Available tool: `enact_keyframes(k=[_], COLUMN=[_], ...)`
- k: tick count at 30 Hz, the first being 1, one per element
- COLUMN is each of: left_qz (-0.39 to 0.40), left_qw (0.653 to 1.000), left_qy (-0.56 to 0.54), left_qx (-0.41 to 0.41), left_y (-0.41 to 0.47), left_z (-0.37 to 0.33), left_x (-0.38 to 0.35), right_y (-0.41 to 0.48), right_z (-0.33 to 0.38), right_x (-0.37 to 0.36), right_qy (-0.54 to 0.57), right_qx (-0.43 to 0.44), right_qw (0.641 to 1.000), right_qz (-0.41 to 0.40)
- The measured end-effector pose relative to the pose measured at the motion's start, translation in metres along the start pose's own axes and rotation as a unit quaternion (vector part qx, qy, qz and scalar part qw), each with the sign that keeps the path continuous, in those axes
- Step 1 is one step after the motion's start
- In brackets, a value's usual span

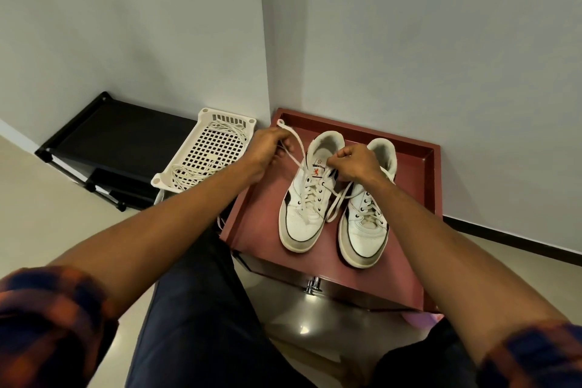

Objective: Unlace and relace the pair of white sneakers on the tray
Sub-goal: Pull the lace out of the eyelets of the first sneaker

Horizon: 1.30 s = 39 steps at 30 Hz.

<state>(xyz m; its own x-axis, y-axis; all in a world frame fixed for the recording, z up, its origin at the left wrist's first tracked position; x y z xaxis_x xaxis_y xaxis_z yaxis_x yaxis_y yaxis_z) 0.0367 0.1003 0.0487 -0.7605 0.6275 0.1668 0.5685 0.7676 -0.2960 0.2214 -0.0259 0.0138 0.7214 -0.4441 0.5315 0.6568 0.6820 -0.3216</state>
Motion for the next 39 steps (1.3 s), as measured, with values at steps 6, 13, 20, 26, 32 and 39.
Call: enact_keyframes(k=[6, 13, 20, 26, 32, 39], left_qz=[0.007, -0.005, 0.062, 0.094, 0.069, 0.078], left_qw=[0.936, 0.875, 0.905, 0.915, 0.937, 0.945], left_qy=[0.353, 0.481, 0.42, 0.391, 0.339, 0.313], left_qx=[-0.004, -0.056, 0.012, 0.045, 0.05, 0.051], left_y=[0.004, 0.014, 0.042, 0.052, 0.055, 0.057], left_z=[0.023, 0.014, 0.009, 0.018, 0.033, 0.041], left_x=[0.046, 0.01, -0.047, -0.054, -0.045, -0.045], right_y=[-0.002, -0.001, -0.004, 0.001, -0.013, -0.068], right_z=[0.016, 0.052, 0.038, 0.029, 0.039, 0.018], right_x=[-0.008, -0.038, -0.063, -0.061, -0.036, -0.023], right_qy=[-0.109, -0.311, -0.335, -0.26, -0.166, -0.228], right_qx=[0.072, 0.189, 0.124, 0.116, 0.249, 0.313], right_qw=[0.991, 0.926, 0.909, 0.933, 0.95, 0.918], right_qz=[-0.001, 0.097, 0.213, 0.22, 0.094, -0.085])
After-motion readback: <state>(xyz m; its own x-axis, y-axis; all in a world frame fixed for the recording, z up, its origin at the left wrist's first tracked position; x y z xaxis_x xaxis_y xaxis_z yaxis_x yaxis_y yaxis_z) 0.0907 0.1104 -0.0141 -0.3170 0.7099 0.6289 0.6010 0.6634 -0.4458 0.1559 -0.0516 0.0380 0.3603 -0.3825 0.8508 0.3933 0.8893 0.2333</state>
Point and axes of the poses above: each hand's wrist, its own y-axis towards the middle knuckle, its own x-axis out of the back of the hand, z = x × y, the point moved 8 cm from there along y, towards the middle knuckle, and after that the axes turned 8 degrees about y, right-handed, at the moved point
